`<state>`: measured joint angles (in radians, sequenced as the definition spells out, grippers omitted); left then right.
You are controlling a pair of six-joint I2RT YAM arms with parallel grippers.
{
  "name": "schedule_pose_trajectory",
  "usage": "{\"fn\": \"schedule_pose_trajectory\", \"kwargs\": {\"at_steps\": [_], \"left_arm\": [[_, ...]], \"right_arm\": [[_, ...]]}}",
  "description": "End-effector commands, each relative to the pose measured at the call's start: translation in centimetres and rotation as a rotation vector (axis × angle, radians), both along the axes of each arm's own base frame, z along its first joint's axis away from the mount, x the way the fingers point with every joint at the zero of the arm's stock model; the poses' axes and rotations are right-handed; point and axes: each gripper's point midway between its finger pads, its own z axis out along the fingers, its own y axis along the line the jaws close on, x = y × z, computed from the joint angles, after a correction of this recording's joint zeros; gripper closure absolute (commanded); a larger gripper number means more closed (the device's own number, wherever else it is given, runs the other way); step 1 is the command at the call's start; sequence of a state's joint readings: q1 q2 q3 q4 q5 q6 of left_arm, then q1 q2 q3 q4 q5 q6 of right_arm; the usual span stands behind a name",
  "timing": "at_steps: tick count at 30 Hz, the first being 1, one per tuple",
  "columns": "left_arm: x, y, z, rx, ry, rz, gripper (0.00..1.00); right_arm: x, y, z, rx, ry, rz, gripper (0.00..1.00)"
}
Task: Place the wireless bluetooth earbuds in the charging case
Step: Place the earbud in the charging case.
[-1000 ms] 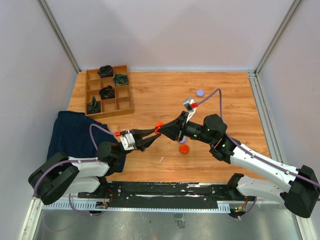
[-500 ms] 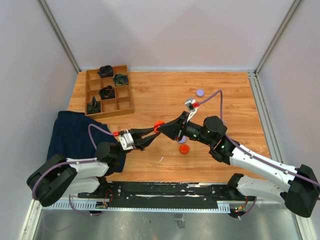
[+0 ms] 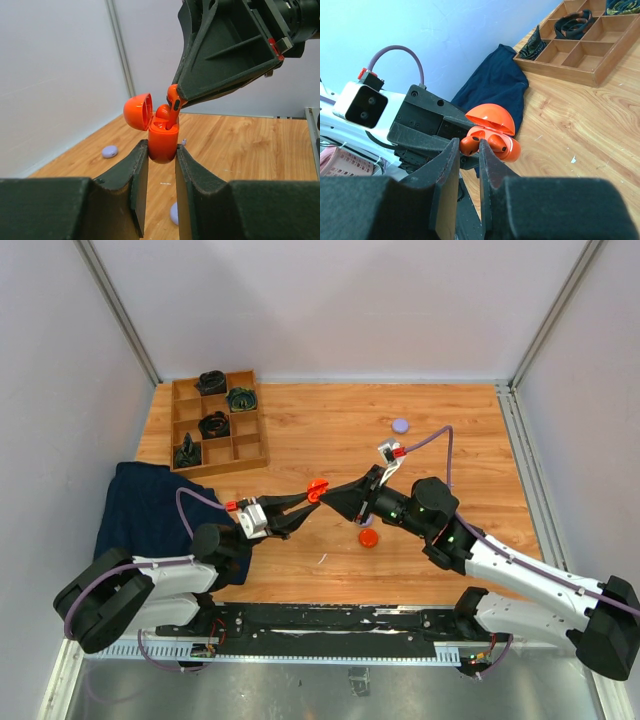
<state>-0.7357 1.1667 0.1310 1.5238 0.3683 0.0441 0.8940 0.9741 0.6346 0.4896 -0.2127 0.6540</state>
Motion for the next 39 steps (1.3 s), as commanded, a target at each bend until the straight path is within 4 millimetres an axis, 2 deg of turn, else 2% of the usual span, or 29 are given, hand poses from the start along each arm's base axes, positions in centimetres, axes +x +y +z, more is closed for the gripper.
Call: {"fn": "schedule_pose_trajectory", "kwargs": {"at_steps": [1, 12, 20, 28, 39], "left_arm": [[-2.0, 1.5, 6.9, -0.194, -0.212, -0.010, 1.00], [-1.4, 1.1, 6.0, -0.177, -0.181, -0.005, 1.00], [-1.2, 1.0, 5.7, -0.173, -0.165, -0.006, 1.00], [-1.0, 0.8, 5.3, -0.174, -0.136, -0.009, 1.00], [-0.8, 0.8, 5.0, -0.174, -0.118, -0.007, 1.00]], "right_arm": [[0.8, -0.3, -0.8, -0.046, 0.013, -0.052, 0.82], [1.5, -0.3, -1.1, -0.130, 0.004, -0.073, 0.73], [1.7, -0.6, -0.1, -0.165, -0.064, -0.073, 0.68], [1.0, -0.6, 0.9, -0.209, -0.129, -0.026, 0.59], [-0.5, 0.4, -0.3, -0.251, -0.116, 0.094, 0.56]]}}
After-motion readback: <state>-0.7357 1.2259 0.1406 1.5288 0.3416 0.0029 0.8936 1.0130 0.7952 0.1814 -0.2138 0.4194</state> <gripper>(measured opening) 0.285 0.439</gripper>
